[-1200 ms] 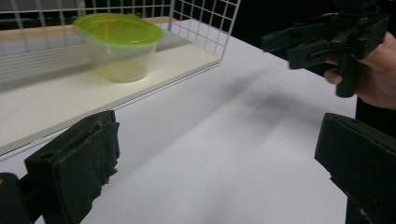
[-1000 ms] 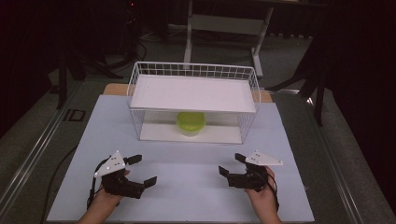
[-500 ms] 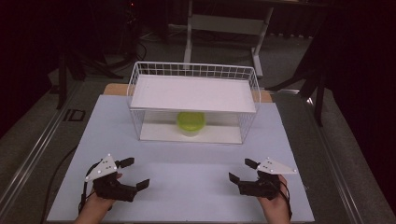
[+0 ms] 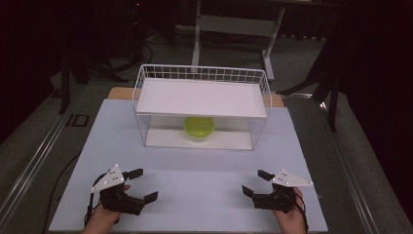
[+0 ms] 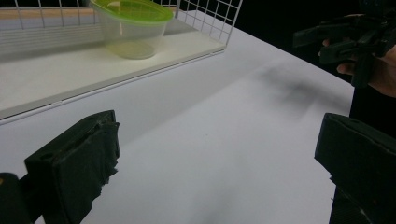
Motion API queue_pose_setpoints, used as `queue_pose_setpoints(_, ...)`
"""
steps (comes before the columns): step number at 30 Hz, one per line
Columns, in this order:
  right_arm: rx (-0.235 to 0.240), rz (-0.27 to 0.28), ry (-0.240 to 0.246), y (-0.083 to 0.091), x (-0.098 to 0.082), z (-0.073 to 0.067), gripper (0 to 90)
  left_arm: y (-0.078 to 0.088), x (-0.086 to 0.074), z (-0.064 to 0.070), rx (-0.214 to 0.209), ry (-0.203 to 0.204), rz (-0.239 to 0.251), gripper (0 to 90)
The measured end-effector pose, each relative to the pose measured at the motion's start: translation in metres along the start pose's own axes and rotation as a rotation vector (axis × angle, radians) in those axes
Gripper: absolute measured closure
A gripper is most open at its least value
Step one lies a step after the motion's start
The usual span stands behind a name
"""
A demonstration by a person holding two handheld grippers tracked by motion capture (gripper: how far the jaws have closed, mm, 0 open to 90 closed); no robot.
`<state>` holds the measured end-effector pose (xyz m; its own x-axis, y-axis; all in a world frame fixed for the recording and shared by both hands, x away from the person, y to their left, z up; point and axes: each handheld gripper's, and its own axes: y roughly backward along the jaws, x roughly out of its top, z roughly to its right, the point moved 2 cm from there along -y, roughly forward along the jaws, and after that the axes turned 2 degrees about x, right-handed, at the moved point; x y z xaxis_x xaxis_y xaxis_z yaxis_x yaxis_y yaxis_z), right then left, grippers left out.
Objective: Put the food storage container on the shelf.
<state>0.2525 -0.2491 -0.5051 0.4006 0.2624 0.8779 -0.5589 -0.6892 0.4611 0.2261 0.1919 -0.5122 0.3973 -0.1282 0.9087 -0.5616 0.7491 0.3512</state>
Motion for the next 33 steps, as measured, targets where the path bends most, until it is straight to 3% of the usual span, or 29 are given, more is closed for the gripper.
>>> queue_pose_setpoints(6,-0.002,-0.001,-0.004,-0.004,-0.002,0.002,15.1,-0.001,0.000,-0.004,-0.032,0.017,0.028,0.8)
queue_pose_setpoints(8,-0.005,0.009,-0.003,-0.004,-0.001,0.002,15.1,0.000,0.002,-0.005,-0.007,0.004,0.029,0.8)
queue_pose_setpoints(12,-0.002,0.044,0.006,-0.005,0.002,0.004,15.1,0.006,0.006,-0.003,0.039,-0.016,0.088,0.8)
queue_pose_setpoints(16,0.016,0.039,0.035,-0.011,-0.001,0.005,15.1,0.010,0.007,-0.003,0.052,-0.022,0.105,0.8)
queue_pose_setpoints(24,0.007,0.038,0.045,-0.012,-0.003,0.008,15.1,0.008,0.004,0.000,0.091,-0.059,0.090,0.8)
queue_pose_setpoints(33,0.005,0.018,0.049,-0.016,-0.005,0.009,15.1,0.007,0.001,-0.004,0.107,-0.040,0.068,0.8)
